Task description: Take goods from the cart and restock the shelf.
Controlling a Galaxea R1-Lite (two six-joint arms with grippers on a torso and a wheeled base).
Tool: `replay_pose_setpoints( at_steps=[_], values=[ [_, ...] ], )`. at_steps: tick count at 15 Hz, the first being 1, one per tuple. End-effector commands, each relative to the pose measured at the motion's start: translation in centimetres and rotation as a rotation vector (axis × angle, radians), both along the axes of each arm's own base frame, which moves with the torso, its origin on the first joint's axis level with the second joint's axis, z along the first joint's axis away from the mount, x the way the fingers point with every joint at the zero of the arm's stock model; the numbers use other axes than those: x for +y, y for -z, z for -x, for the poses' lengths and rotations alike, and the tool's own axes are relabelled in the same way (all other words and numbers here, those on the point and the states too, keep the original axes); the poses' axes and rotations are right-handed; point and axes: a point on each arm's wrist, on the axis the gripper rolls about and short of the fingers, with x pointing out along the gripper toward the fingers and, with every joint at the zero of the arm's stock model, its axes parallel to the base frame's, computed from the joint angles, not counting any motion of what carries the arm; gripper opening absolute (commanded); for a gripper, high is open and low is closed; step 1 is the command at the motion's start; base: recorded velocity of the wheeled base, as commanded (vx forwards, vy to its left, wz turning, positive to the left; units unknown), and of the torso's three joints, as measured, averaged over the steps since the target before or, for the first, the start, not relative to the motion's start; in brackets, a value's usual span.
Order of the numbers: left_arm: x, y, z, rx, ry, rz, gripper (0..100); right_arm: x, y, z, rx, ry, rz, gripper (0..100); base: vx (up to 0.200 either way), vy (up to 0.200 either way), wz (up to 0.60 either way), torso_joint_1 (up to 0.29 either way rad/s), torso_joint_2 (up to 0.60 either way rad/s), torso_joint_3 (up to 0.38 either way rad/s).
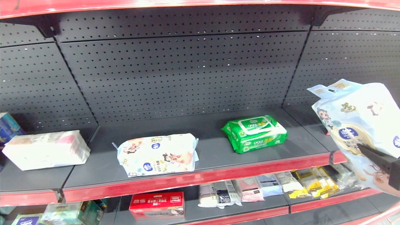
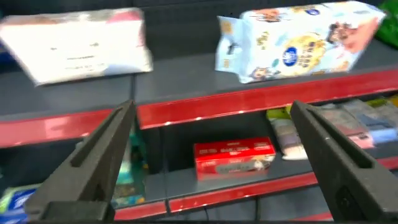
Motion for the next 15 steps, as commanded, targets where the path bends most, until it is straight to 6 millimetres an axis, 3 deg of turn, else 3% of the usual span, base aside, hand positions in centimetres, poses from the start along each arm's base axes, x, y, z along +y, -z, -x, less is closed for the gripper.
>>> replay_pose_setpoints(
  at_steps=[1,5,9,12,15],
  values=[
    [0.0,0.0,0.0,0.002,-0.001,0.000,100,0.0,-0.1,0.0,-0.003,0.001,0.000,0,0.000,0.000,0.60,0.007,0.00,0.002],
    [0.0,0.0,0.1,-0.013,-0.004,0.000,100,-0.1,-0.3,0.0,-0.010,0.005,0.002,0,0.000,0.000,0.60,0.006,0.00,0.004],
    [0.0,0.1,0.3,-0.033,-0.013,0.002,100,-0.2,-0.8,-0.6,-0.015,0.018,0.006,0,0.000,0.000,0.00,0.000,0.00,0.000],
    [0.0,0.1,0.3,-0.042,-0.013,0.011,100,-0.1,-2.0,-2.4,-0.023,0.004,0.005,0,0.000,0.000,0.00,0.000,0.00,0.000],
    [-0.1,0.1,0.3,-0.042,0.003,0.015,100,2.0,-2.8,-5.7,0.004,-0.132,-0.007,0,0.000,0.000,0.00,0.000,0.00,0.000]
  ],
)
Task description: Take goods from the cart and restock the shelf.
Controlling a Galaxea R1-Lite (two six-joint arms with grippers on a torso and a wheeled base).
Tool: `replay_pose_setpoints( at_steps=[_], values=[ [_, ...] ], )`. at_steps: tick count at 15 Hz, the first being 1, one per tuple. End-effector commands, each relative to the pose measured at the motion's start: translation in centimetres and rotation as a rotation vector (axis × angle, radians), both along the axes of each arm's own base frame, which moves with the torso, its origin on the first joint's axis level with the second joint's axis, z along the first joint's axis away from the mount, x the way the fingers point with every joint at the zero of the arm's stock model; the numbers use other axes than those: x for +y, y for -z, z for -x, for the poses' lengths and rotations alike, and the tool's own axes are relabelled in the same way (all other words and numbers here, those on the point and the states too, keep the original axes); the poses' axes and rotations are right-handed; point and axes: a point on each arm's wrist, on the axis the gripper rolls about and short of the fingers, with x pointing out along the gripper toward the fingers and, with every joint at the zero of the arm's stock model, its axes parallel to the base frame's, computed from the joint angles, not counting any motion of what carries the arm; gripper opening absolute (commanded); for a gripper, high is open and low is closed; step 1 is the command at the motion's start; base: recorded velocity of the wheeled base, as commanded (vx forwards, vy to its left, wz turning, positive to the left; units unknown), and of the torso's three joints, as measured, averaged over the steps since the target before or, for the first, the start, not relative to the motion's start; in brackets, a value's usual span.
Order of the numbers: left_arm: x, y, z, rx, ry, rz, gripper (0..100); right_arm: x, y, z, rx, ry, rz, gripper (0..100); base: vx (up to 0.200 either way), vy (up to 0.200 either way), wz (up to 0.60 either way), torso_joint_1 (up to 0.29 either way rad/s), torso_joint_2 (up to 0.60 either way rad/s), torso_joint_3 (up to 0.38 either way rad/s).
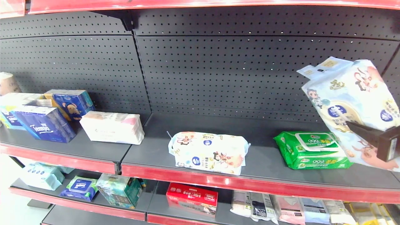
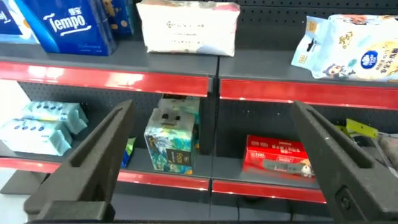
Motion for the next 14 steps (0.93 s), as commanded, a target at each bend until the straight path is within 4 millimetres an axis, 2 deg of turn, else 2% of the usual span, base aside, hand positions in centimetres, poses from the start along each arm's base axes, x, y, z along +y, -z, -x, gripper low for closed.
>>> replay_pose_setpoints(
  at_steps=[1,3,5,7,10,11,12,14],
  values=[
    [0.0,0.0,0.0,0.001,0.007,0.000,100,2.3,0.3,-3.4,0.065,-0.109,-0.004,0,0.000,0.000,0.00,0.000,0.00,0.000],
    [0.0,0.0,0.0,0.001,0.007,0.000,100,3.9,0.5,-5.5,0.099,-0.164,-0.015,0,0.000,0.000,0.00,0.000,0.00,0.000],
    [0.0,0.0,0.0,0.001,0.006,0.000,100,5.3,0.3,-8.5,0.121,-0.188,-0.047,0,0.000,0.000,0.00,0.000,0.00,0.000],
    [0.0,0.0,0.0,0.001,0.006,0.000,100,5.6,0.4,-10.0,0.130,-0.184,-0.061,0,0.000,0.000,0.00,0.000,0.00,0.000],
    [0.0,0.0,0.0,0.001,0.006,0.000,100,5.2,2.1,-13.2,0.191,-0.285,-0.062,0,0.000,0.000,0.00,0.000,0.00,0.000],
    [0.0,0.0,0.0,-0.001,0.006,0.000,100,5.1,2.4,-13.7,0.194,-0.302,-0.049,0,0.000,0.000,0.00,0.000,0.00,0.000],
    [0.0,0.0,0.0,0.001,0.006,0.000,100,4.8,2.9,-15.2,0.194,-0.324,-0.012,0,0.000,0.000,0.00,0.000,0.00,0.000],
    [0.0,0.0,0.0,-0.001,0.006,0.000,100,4.5,3.2,-16.9,0.179,-0.375,0.015,0,0.000,0.000,0.00,0.000,0.00,0.000]
  ],
)
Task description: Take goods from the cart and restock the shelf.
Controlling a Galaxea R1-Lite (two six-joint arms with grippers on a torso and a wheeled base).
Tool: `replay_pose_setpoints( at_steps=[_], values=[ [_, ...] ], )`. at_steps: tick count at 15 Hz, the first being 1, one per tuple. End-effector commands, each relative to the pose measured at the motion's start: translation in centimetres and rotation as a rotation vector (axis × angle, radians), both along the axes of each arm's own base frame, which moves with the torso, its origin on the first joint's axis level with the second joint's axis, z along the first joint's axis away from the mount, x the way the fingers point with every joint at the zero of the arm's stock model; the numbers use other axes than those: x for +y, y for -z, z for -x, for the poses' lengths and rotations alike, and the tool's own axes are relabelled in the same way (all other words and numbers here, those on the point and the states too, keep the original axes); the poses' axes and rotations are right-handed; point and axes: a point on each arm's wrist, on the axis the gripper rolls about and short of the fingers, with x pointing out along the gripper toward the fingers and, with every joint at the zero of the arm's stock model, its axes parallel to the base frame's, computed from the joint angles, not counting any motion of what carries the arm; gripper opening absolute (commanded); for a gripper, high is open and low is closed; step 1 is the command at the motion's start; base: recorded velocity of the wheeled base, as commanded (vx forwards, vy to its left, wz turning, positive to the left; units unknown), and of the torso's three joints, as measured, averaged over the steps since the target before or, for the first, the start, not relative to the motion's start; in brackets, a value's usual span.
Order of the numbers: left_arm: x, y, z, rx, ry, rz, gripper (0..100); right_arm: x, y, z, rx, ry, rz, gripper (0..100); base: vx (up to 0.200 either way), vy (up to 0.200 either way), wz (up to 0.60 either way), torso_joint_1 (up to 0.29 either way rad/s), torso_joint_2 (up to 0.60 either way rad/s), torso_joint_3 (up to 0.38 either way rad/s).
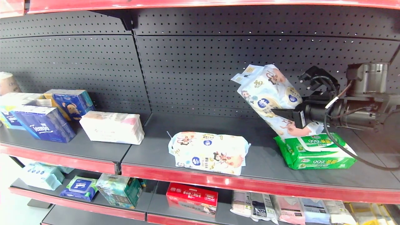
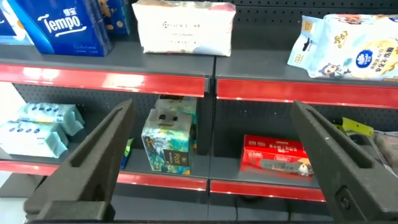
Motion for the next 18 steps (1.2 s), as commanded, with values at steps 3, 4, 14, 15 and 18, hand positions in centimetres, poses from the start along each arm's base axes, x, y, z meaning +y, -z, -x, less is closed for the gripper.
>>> replay_pose_setpoints(
  at_steps=[3,4,14,15,18],
  values=[
    [0.0,0.0,0.0,0.002,0.000,0.001,100,0.4,1.6,-4.3,0.015,-0.052,0.003,0,0.000,0.000,0.00,0.000,0.00,0.000],
    [0.0,0.0,0.0,0.002,0.000,0.001,100,0.9,1.6,-4.9,0.008,-0.072,-0.003,0,0.000,0.000,0.00,0.000,0.00,0.000],
    [0.0,0.0,0.0,0.002,0.000,0.001,100,4.1,4.7,-6.5,0.092,-0.176,-0.004,0,0.000,0.000,0.00,0.000,0.00,0.000],
    [0.0,0.0,0.0,0.002,0.000,0.000,100,3.8,4.8,-7.2,0.089,-0.163,-0.010,0,0.000,0.000,0.00,0.000,0.00,0.000],
    [0.0,0.0,0.0,0.002,0.000,0.000,100,3.5,5.1,-8.0,0.088,-0.165,-0.017,0,0.000,0.000,0.00,0.000,0.00,0.000]
  ],
)
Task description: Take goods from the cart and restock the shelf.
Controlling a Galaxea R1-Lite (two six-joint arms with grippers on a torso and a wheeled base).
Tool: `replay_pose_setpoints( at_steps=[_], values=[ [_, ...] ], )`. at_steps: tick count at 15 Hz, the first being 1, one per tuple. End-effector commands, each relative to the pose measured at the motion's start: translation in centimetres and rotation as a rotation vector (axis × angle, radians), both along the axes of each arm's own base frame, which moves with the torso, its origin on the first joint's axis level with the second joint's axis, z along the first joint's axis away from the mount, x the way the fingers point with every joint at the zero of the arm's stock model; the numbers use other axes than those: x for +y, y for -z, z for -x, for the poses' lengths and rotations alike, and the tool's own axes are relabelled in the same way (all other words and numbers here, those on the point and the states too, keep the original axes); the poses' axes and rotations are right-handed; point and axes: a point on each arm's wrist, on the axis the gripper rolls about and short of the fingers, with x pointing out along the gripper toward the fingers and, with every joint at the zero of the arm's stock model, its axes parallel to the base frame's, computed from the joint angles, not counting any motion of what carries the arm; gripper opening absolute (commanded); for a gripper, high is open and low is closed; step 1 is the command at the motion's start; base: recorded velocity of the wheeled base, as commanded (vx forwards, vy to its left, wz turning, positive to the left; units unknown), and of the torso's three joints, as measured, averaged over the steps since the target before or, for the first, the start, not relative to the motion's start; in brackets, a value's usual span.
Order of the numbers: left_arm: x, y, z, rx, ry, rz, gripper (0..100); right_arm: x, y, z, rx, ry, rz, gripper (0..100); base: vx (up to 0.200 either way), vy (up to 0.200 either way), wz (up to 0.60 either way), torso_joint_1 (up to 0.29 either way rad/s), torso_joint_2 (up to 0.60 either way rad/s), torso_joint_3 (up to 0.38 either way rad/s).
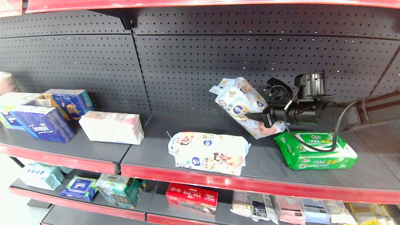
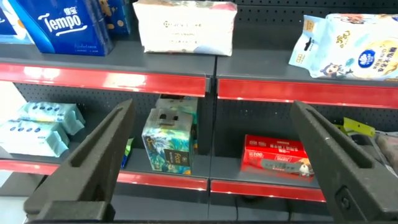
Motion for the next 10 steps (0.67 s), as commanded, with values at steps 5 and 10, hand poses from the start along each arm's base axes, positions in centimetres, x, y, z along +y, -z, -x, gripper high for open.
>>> replay_pose_setpoints(
  at_steps=[5,10],
  values=[
    [0.0,0.0,0.0,0.002,0.000,0.000,100,0.5,2.1,-2.2,0.031,-0.043,-0.011,0,0.000,0.000,0.00,0.000,0.00,0.000],
    [0.0,0.0,0.0,0.002,0.000,0.000,100,0.5,2.9,-2.5,0.047,-0.060,-0.012,0,0.000,0.000,0.00,0.000,0.00,0.000]
  ],
)
